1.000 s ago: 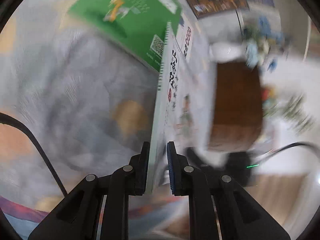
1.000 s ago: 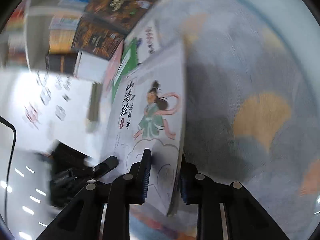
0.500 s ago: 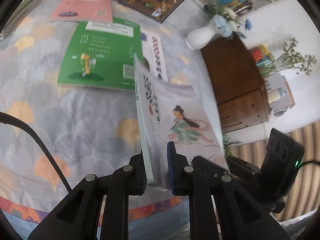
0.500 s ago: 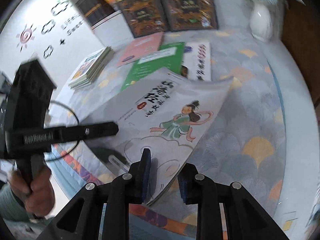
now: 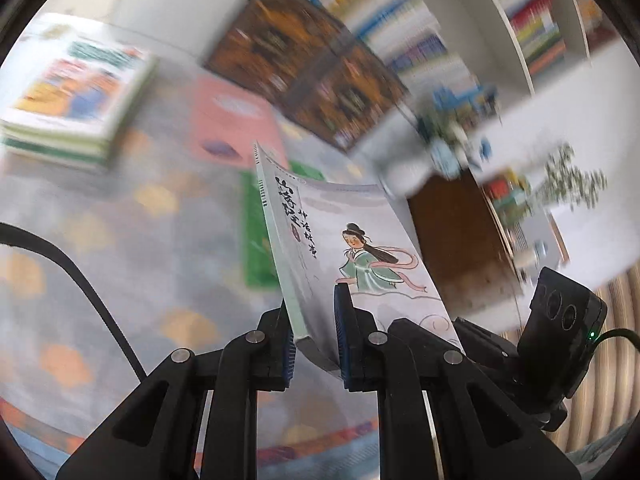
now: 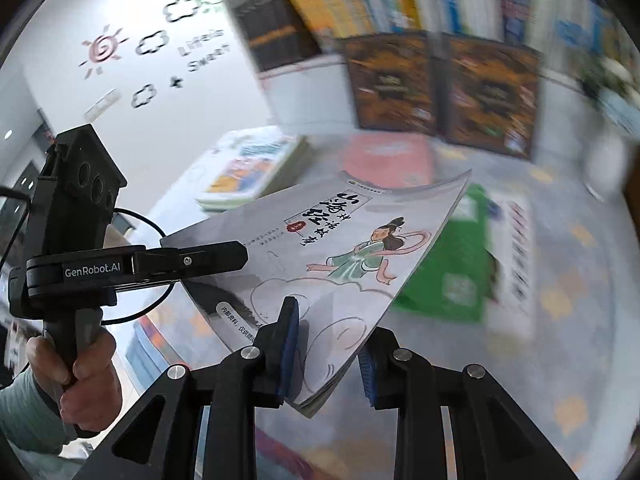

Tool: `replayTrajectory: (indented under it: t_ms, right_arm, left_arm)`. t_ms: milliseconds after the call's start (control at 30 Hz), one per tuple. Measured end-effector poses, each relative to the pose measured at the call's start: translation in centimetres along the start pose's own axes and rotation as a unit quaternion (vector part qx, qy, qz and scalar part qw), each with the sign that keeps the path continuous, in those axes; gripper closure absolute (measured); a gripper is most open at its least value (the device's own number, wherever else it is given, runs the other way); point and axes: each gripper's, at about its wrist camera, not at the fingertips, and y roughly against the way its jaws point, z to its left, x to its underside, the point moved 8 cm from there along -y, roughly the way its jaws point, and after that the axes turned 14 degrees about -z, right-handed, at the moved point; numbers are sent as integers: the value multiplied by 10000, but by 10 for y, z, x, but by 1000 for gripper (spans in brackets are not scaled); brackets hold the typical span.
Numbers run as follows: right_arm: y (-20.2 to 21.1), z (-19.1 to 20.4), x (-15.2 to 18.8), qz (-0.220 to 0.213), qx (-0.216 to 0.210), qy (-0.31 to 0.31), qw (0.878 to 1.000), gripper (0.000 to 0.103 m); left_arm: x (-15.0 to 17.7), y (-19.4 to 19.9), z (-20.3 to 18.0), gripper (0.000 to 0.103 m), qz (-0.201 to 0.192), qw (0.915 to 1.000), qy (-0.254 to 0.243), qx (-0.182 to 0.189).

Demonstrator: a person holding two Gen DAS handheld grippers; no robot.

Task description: Organize books

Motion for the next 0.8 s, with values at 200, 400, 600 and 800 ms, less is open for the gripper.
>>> replayTrajectory:
  t_ms: [200, 400, 600, 800]
  right_arm:
    - [-84, 75, -41, -9, -592, 381, 9975, 76]
    - [-173, 129, -65, 130, -819, 413, 9957, 76]
    - [-233, 152, -76, 406, -778, 481, 9950, 76]
    - [-276, 147, -93, 544, -613, 497, 9954, 75]
  left_arm:
    - [-72, 39, 76, 90, -608, 9974, 74, -371]
    - [-125, 47, 151, 88, -830, 9943, 197, -644]
    - [-153, 36, 198, 88, -838, 9929, 299, -785]
    - [-171, 10, 234, 88, -767, 9926, 361, -871]
